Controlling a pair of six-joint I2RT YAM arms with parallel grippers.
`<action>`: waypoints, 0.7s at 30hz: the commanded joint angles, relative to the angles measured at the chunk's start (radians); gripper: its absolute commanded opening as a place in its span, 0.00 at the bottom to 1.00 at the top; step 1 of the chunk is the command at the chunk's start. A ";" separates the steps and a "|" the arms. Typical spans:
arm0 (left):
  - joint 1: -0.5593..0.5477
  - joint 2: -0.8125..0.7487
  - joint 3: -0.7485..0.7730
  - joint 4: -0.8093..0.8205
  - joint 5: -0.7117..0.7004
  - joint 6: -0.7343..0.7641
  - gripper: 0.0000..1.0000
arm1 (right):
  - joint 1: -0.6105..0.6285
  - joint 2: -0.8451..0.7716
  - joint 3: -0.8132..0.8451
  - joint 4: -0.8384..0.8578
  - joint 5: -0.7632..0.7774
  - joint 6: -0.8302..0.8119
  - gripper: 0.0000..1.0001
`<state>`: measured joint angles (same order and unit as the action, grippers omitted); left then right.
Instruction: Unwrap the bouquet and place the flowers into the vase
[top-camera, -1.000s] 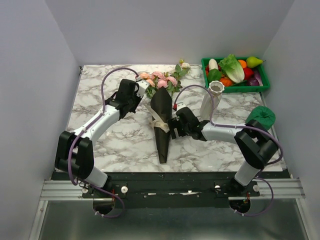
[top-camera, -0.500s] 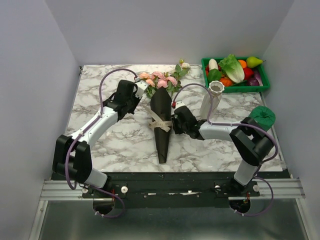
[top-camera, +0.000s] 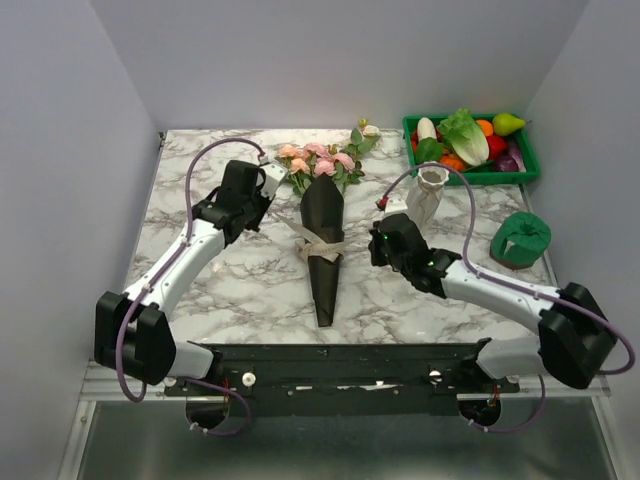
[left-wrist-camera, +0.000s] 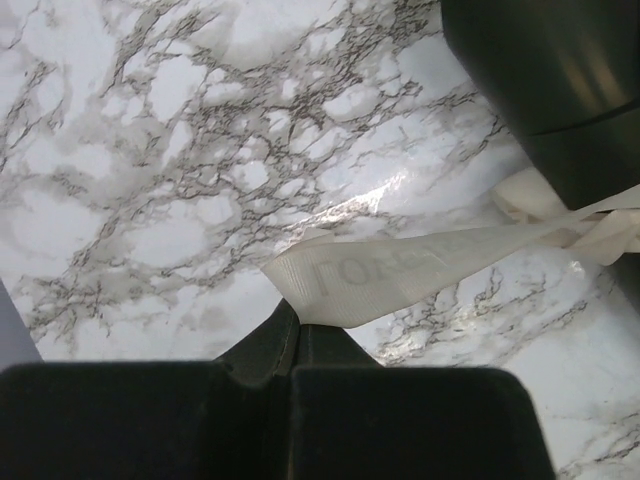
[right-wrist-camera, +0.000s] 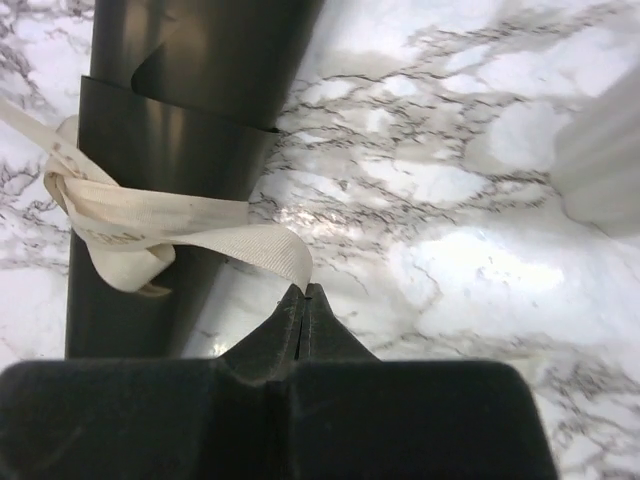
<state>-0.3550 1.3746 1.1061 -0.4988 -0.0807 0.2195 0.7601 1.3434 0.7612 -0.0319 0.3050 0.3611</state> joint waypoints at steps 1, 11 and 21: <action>0.079 -0.092 0.028 -0.098 -0.050 -0.008 0.00 | 0.008 -0.128 -0.057 -0.180 0.150 0.105 0.00; 0.329 -0.253 -0.072 -0.152 -0.077 0.107 0.00 | -0.028 -0.424 -0.056 -0.502 0.361 0.272 0.01; 0.524 -0.249 -0.061 -0.158 -0.099 0.121 0.00 | -0.171 -0.535 0.013 -0.724 0.436 0.326 0.00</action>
<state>0.1257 1.1286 1.0332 -0.6411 -0.1444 0.3244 0.6525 0.8440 0.7204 -0.6128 0.6544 0.6476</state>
